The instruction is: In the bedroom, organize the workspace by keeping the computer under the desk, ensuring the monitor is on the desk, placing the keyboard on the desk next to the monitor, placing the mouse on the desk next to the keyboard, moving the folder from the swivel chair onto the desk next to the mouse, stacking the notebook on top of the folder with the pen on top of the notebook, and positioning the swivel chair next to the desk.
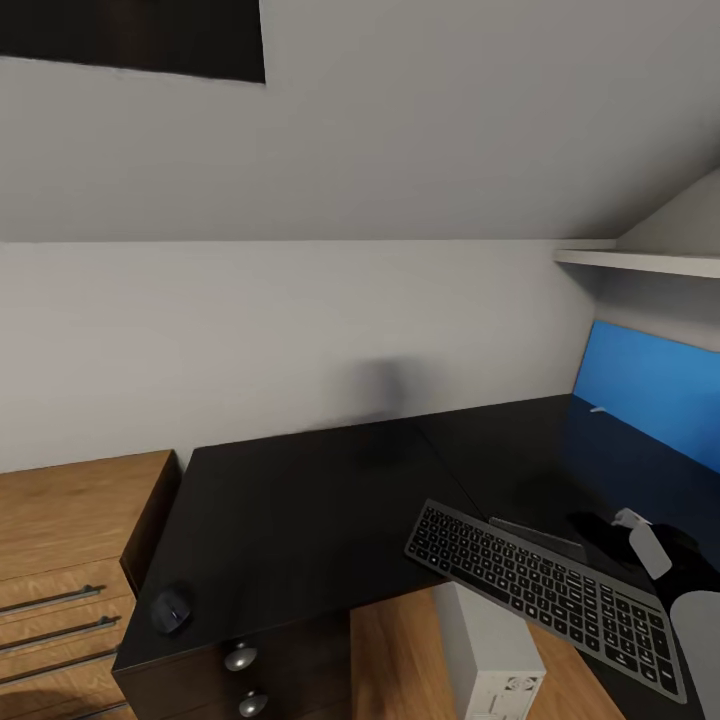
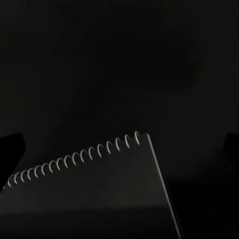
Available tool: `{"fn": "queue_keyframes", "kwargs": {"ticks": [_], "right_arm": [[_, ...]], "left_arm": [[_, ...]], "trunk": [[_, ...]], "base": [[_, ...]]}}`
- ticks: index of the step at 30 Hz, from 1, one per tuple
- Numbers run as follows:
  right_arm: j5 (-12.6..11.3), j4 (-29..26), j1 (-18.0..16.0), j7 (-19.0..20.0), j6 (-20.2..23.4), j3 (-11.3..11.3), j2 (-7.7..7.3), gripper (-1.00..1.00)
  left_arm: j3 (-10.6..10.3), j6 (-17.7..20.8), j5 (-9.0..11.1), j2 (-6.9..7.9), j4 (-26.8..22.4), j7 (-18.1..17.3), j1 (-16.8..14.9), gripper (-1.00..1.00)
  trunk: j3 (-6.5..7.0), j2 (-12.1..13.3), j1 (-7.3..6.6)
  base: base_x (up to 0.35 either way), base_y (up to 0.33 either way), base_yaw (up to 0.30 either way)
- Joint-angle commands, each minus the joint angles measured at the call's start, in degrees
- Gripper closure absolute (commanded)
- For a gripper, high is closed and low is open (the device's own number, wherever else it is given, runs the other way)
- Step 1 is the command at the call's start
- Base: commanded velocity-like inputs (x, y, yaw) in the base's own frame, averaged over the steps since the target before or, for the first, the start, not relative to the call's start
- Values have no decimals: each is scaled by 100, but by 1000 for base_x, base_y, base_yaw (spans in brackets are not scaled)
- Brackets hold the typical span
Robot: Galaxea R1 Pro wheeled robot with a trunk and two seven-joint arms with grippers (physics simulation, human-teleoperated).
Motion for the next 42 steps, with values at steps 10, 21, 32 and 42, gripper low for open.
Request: {"fn": "queue_keyframes", "kwargs": {"ticks": [10, 21, 32, 42], "right_arm": [[-34, 18, -4, -555, 67, -34, -6, -100], [-36, 18, -4, -572, 75, -34, -6, -100], [-35, 18, -4, -572, 72, -34, 1, -100], [-34, 27, -4, -581, 67, -23, 11, -100]], "left_arm": [[-109, -18, -10, -14, 1, 70, -5, -100], [-99, -18, -13, -16, 1, 75, -5, -100], [-59, -18, 21, 1, 1, 42, -5, -100], [-58, -18, 24, 2, 1, 38, -5, -100]], "trunk": [[-6, -4, 0], [-96, -204, 110], [-96, -204, 110], [-96, -204, 110]], "base": [[1, 0, 0], [0, 0, 0], [-24, 0, 0], [-108, 27, 0]]}}
